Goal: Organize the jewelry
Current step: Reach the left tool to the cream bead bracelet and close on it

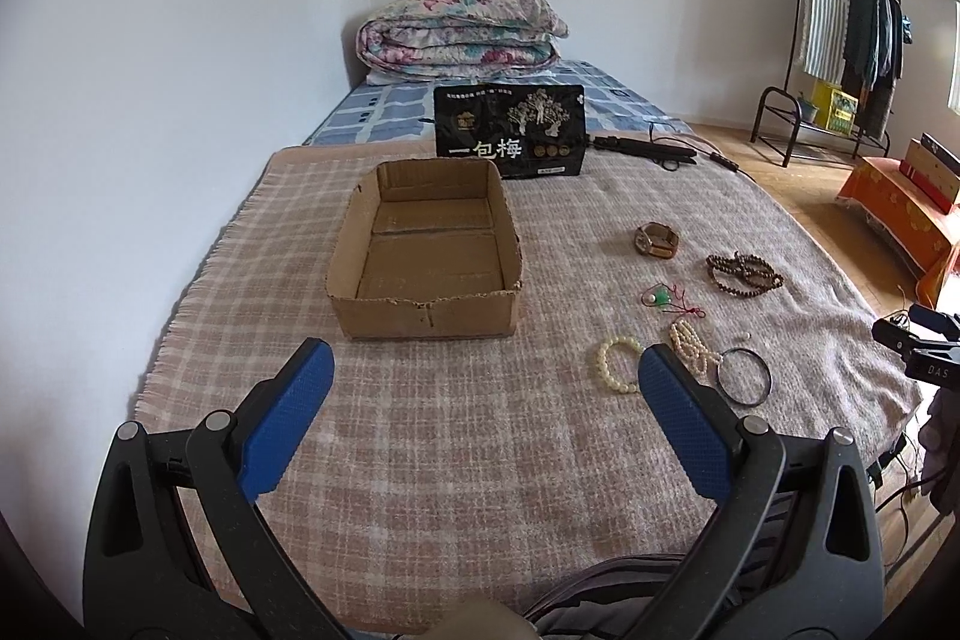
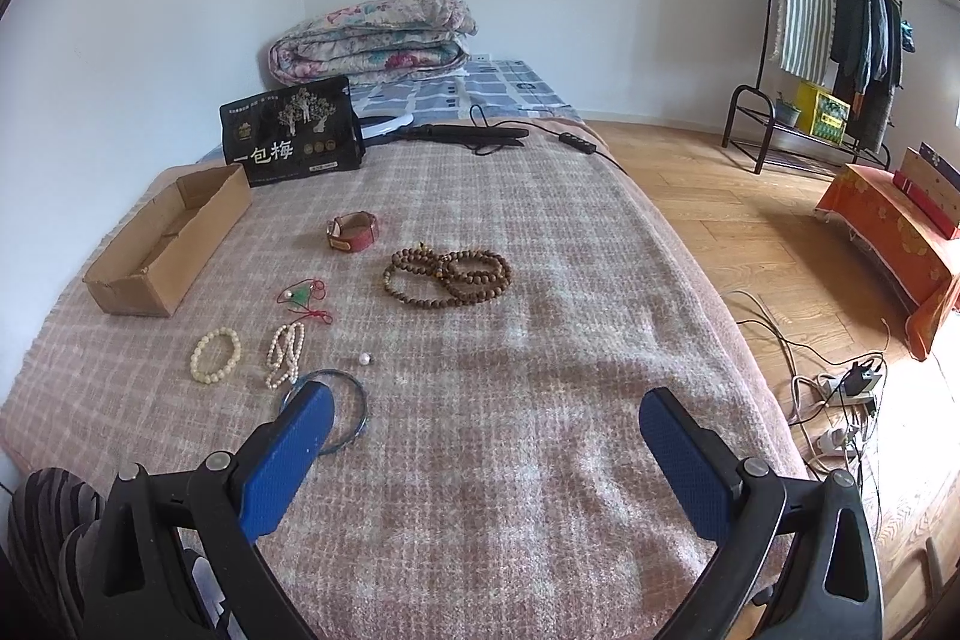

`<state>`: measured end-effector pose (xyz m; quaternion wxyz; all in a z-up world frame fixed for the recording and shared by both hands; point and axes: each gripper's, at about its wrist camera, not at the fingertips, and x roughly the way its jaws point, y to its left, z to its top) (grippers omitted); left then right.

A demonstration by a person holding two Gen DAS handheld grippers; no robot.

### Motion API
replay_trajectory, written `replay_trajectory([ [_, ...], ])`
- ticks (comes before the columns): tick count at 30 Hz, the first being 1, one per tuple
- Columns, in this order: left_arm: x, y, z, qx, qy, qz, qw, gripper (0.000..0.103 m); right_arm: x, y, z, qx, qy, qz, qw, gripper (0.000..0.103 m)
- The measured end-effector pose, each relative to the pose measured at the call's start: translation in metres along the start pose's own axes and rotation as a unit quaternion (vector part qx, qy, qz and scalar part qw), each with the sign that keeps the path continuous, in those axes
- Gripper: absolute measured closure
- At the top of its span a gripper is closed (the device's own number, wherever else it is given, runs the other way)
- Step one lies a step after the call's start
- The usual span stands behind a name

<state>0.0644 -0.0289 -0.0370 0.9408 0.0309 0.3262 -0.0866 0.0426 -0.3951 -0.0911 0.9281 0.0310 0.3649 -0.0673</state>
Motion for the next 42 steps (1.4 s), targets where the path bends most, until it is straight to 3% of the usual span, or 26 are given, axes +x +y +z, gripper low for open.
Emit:
replay_trajectory([
  [7,0.026,-0.015,-0.002,0.027,0.021,-0.029,0.999,0.014,0.028,0.01,0.0,-0.03,0.026,0.027,0.999,0.001],
  [15,0.052,-0.03,-0.005,0.051,0.037,-0.064,0.9959,0.016,0.059,0.018,0.004,-0.054,0.047,0.064,0.995,0.007],
  [17,0.058,-0.035,-0.005,0.058,0.042,-0.072,0.9948,0.022,0.068,0.021,0.004,-0.067,0.058,0.072,0.994,0.009],
  [22,0.074,-0.047,-0.004,0.073,0.051,-0.09,0.992,0.024,0.085,0.033,0.0,-0.092,0.08,0.094,0.988,0.014],
  [26,0.09,-0.061,-0.008,0.09,0.06,-0.106,0.9885,0.024,0.091,0.045,-0.006,-0.119,0.08,0.119,0.982,0.013],
  [33,0.129,-0.08,-0.017,0.083,0.102,-0.136,0.9819,0.023,0.095,0.062,-0.016,-0.14,0.075,0.139,0.977,0.0],
  [42,0.171,-0.099,-0.027,0.106,0.134,-0.117,0.9783,0.023,0.11,0.074,-0.027,-0.153,0.091,0.14,0.974,0.0],
])
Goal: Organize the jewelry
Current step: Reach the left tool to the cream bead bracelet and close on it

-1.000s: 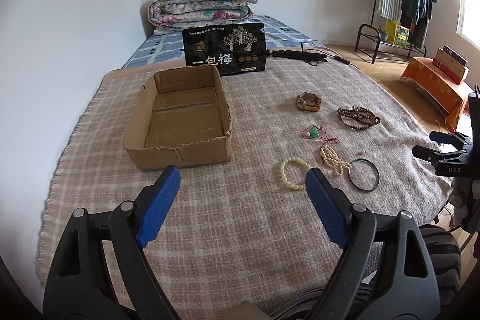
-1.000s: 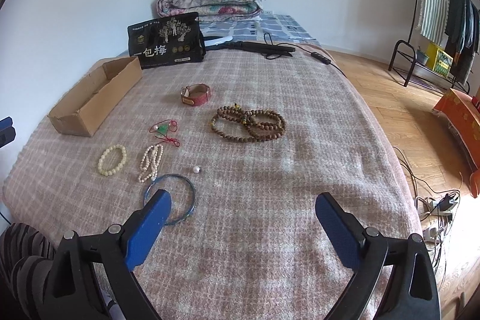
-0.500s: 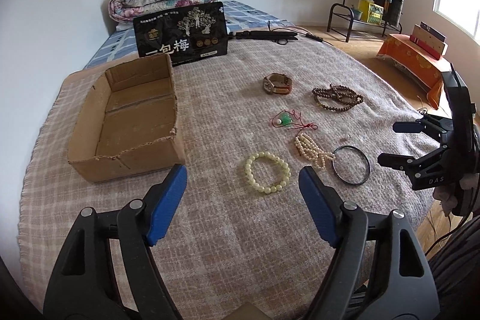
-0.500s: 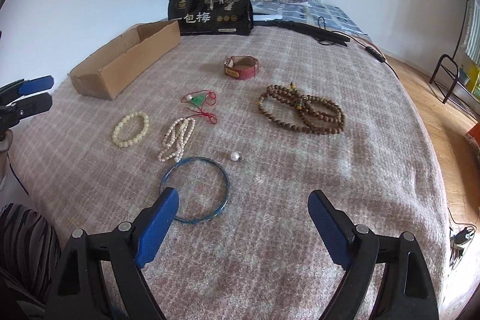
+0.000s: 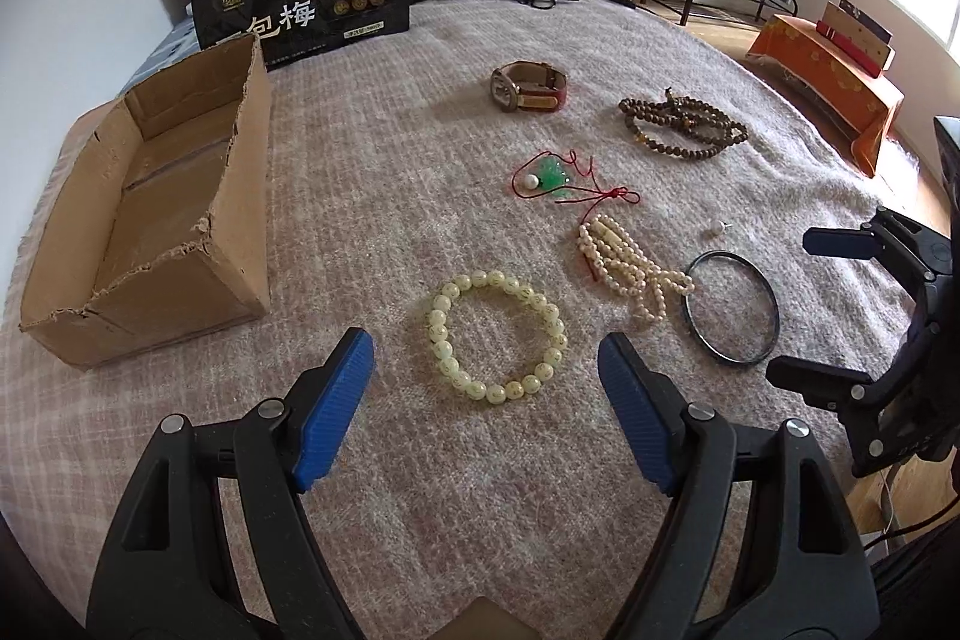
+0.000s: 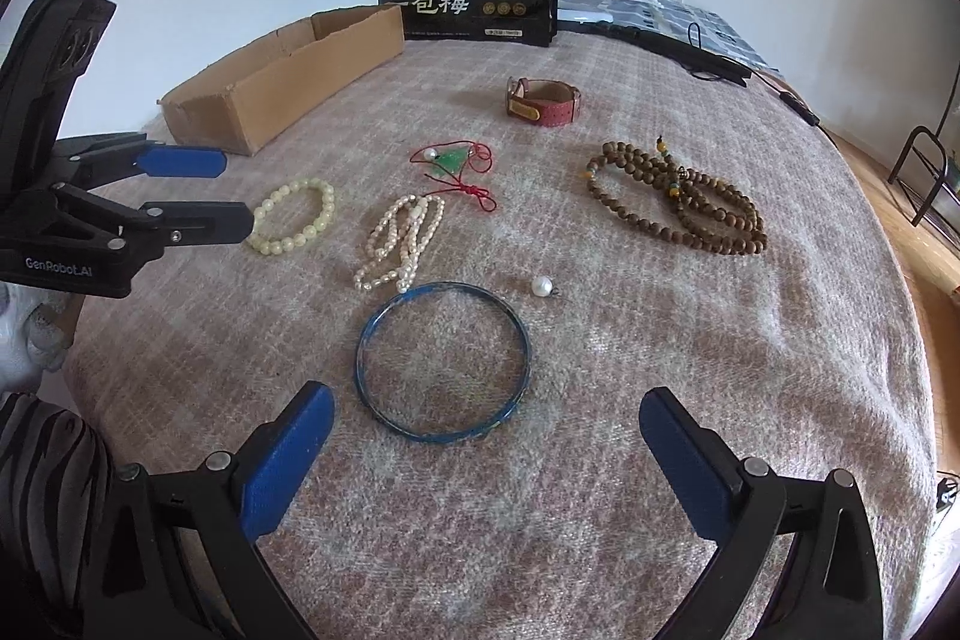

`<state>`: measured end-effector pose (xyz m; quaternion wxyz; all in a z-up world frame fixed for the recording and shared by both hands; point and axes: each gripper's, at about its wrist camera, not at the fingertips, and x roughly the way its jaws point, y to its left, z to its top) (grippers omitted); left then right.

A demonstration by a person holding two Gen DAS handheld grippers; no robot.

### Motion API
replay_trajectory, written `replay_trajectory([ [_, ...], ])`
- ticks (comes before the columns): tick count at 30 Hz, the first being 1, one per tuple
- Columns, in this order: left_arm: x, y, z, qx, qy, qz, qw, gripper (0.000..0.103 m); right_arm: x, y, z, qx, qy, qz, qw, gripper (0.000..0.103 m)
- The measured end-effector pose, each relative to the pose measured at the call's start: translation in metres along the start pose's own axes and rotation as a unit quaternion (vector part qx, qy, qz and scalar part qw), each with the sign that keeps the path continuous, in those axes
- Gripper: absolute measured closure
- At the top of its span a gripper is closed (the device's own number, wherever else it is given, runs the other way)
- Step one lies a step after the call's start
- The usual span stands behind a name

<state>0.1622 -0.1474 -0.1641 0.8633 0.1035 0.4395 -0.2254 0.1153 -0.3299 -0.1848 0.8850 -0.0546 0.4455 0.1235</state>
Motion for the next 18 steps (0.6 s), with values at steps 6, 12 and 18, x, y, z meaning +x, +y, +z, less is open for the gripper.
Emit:
replay_trajectory([
  [6,0.013,0.01,0.004,-0.01,0.006,0.025,0.9996,0.023,0.003,-0.003,0.003,0.014,-0.003,-0.01,1.0,0.0],
  [12,0.023,0.011,0.006,-0.008,0.018,0.042,0.9989,0.043,0.009,0.003,0.004,-0.005,0.005,-0.007,1.0,0.0],
  [18,0.036,0.008,0.006,0.001,0.028,0.046,0.9986,0.052,0.013,0.015,0.005,-0.028,0.009,-0.003,1.0,0.0],
])
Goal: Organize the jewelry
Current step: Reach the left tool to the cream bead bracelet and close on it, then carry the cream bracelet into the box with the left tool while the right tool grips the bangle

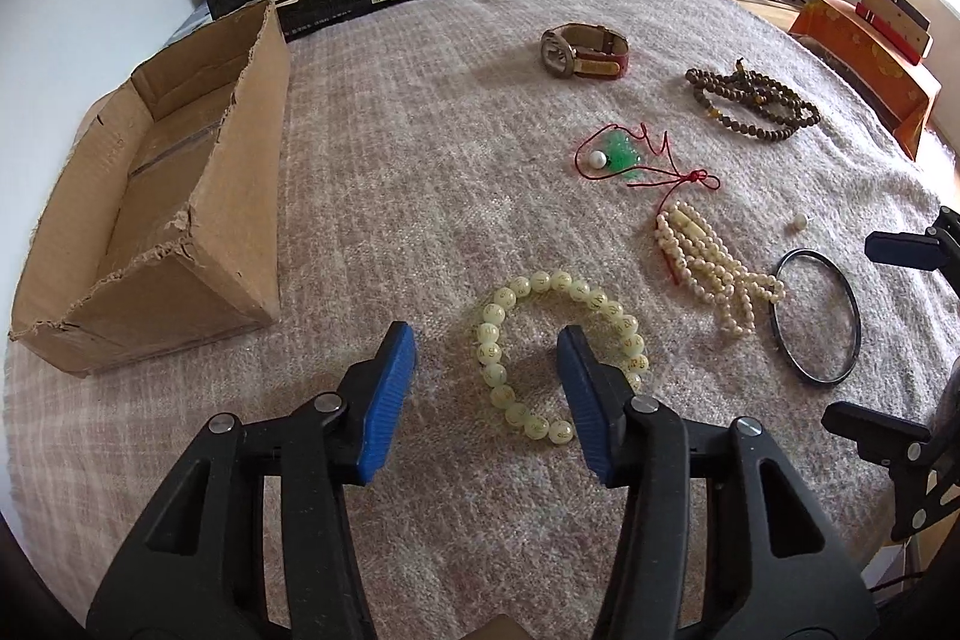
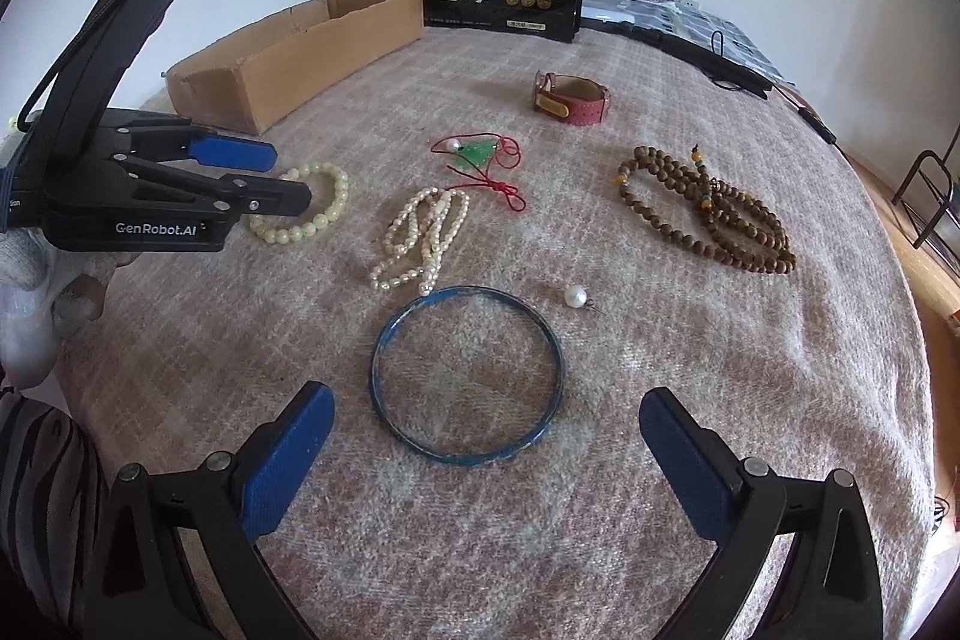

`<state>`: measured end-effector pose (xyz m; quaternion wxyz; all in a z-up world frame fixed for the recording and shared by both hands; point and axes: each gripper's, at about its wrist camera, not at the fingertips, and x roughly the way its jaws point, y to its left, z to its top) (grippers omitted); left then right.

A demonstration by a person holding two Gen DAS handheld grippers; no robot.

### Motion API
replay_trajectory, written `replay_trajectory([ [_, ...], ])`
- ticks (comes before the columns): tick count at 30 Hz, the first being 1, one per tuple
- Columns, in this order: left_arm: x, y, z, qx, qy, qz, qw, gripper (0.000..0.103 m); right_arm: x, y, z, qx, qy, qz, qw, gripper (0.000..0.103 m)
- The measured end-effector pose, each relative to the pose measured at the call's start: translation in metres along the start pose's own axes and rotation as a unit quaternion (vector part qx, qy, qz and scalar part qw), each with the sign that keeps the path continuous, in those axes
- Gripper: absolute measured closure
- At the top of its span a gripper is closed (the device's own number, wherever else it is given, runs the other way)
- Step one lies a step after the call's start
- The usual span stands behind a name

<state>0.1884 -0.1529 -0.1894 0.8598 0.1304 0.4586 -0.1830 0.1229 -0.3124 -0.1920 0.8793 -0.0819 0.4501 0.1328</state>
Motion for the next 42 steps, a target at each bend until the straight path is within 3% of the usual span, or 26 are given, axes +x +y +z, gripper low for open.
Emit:
replay_trajectory([
  [7,0.005,0.0,0.001,-0.002,-0.001,-0.009,1.0,0.056,0.01,0.006,0.006,-0.01,0.015,-0.013,1.0,0.002],
  [9,0.005,0.001,0.0,-0.007,-0.002,-0.018,0.9998,0.06,0.013,0.007,0.007,-0.01,0.022,-0.01,1.0,0.011],
  [14,0.005,0.001,0.002,-0.015,-0.002,-0.032,0.9994,0.084,0.013,0.009,0.008,-0.004,0.024,0.006,1.0,0.028],
  [17,0.004,0.0,0.001,-0.017,-0.003,-0.042,0.999,0.096,0.013,0.009,0.01,0.002,0.024,0.01,1.0,0.028],
  [26,-0.008,0.001,-0.001,-0.027,-0.018,-0.05,0.9982,0.098,0.002,0.003,0.01,0.018,0.011,0.019,1.0,0.029],
  [42,-0.074,0.012,0.005,-0.034,-0.084,-0.052,0.9945,0.098,-0.042,-0.001,0.016,0.026,-0.024,-0.001,0.999,0.029],
])
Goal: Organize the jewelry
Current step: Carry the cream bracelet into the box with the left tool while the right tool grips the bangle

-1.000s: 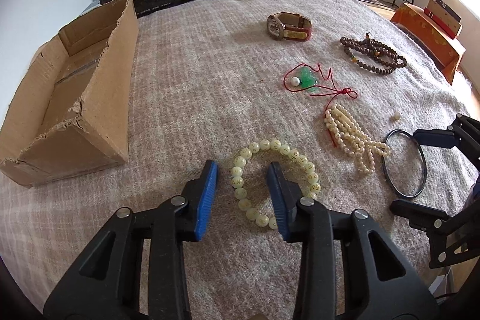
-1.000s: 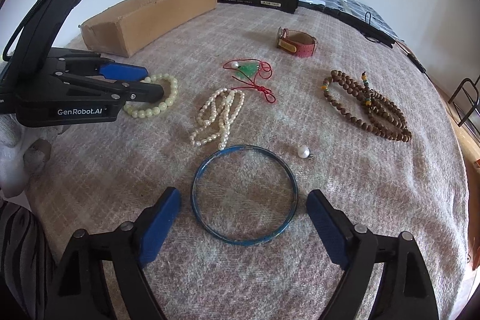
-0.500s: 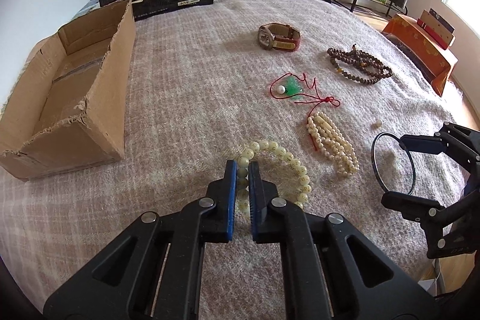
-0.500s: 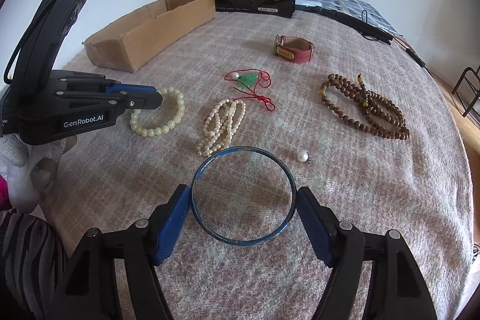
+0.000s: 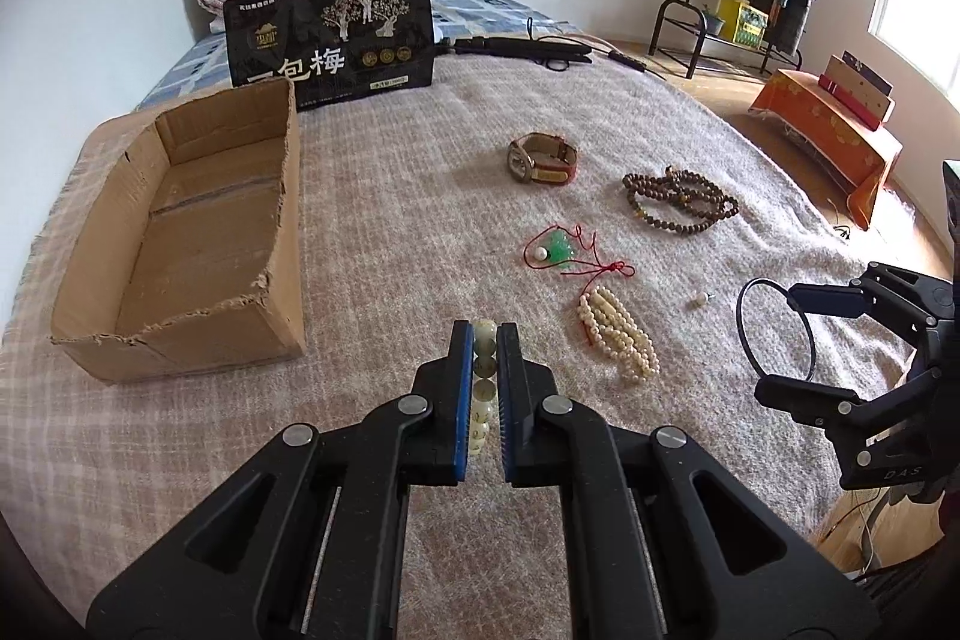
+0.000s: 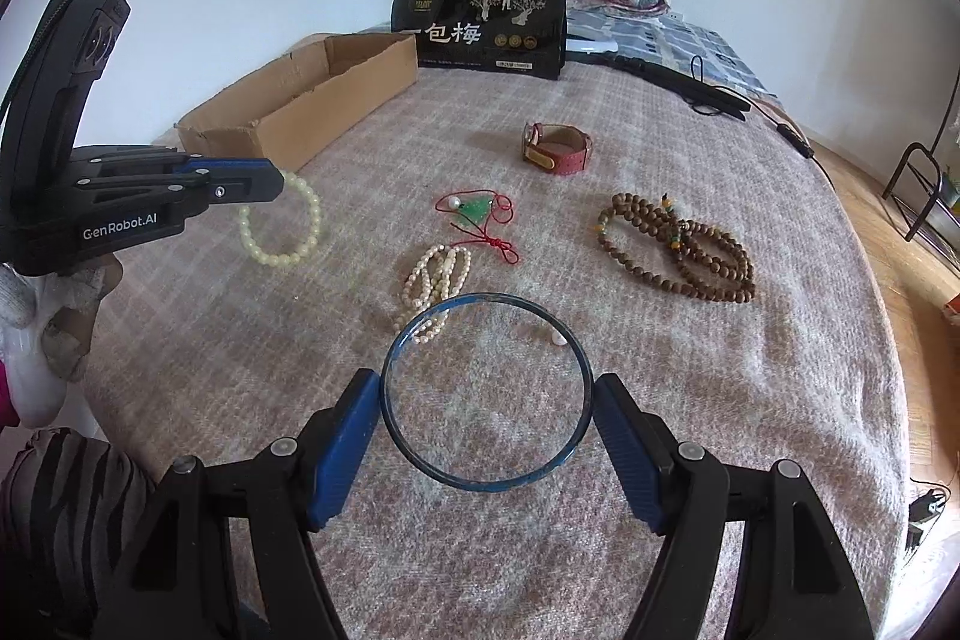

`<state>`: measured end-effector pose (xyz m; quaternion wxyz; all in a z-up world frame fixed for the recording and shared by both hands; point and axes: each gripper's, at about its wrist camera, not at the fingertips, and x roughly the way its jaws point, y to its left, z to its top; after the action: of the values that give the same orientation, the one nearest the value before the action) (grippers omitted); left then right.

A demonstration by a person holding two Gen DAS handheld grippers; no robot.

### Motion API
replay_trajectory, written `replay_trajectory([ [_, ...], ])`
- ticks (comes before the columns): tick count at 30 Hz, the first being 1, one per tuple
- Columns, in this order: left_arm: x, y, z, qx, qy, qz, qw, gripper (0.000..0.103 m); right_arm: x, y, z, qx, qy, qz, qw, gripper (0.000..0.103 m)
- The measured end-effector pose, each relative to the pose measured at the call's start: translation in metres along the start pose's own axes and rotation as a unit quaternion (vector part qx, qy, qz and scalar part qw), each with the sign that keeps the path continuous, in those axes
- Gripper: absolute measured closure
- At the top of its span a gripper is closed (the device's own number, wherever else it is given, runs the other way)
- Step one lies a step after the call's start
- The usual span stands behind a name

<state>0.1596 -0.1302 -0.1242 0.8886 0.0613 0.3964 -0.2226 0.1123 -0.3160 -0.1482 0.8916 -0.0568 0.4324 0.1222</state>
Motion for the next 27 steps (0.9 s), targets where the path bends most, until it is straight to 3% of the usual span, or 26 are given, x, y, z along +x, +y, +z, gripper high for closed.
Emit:
replay_trajectory([
  [13,-0.048,0.031,0.017,-0.011,-0.051,0.024,0.9984,0.098,-0.019,0.012,0.03,-0.014,-0.028,-0.008,0.999,0.029],
  [27,-0.074,0.089,0.034,-0.041,-0.087,0.064,0.9933,0.098,-0.001,0.043,0.095,-0.045,-0.044,0.019,0.998,0.029],
])
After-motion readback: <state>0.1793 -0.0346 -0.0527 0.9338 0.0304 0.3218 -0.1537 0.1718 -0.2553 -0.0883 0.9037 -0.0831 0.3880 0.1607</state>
